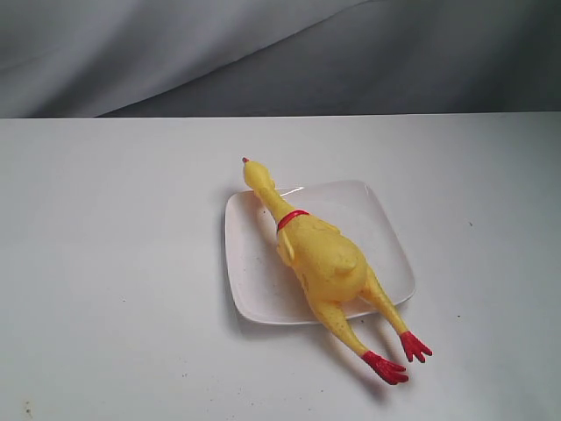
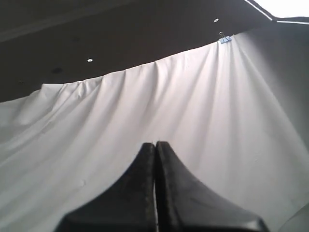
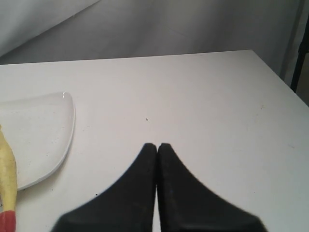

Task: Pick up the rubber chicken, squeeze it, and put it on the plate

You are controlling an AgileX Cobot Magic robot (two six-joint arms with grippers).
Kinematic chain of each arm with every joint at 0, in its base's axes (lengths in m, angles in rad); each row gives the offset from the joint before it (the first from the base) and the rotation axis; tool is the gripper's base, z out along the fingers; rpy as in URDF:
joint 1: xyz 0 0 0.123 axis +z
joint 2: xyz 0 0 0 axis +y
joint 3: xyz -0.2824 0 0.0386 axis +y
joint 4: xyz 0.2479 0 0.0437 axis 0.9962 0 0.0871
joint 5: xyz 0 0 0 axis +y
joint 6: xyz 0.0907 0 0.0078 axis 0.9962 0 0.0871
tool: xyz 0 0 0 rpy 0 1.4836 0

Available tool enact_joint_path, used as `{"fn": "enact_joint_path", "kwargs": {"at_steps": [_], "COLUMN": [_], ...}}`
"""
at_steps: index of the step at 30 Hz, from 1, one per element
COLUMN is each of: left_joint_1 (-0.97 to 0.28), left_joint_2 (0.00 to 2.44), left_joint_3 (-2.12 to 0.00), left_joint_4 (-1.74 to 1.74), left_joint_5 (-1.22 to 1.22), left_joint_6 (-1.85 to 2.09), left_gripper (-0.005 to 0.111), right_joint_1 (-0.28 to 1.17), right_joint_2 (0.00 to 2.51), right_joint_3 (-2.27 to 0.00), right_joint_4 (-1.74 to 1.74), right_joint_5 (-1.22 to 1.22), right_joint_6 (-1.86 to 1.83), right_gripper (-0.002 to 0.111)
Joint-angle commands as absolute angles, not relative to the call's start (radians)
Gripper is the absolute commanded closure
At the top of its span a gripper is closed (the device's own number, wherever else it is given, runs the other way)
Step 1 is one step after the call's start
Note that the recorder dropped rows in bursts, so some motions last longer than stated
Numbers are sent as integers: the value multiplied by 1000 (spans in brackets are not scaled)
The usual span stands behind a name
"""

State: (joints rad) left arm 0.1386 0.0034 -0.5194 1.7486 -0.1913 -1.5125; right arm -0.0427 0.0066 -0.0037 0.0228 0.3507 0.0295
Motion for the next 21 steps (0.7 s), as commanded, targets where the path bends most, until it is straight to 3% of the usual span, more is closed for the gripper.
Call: {"fn": "enact_joint_path", "kwargs": {"at_steps": [1,10,21], "left_joint_1": [141,141,141], "left_joint_2": [0,0,0], "left_joint_3": [-516,-516,-516], "left_joint_4": [1744,1689,304], "left_joint_5": [-179,-203,-143], "left_joint_6": [-1572,-1528,-211], "left_gripper": [107,107,107], "right_joint_1": [-50,-50,-50], "right_joint_2": [0,0,0], "right_joint_3": [0,0,0], "right_joint_4": [28,28,28], "right_joint_5": [353,353,353], "right_joint_6": [31,33,31], "right_gripper": [108,108,108]}}
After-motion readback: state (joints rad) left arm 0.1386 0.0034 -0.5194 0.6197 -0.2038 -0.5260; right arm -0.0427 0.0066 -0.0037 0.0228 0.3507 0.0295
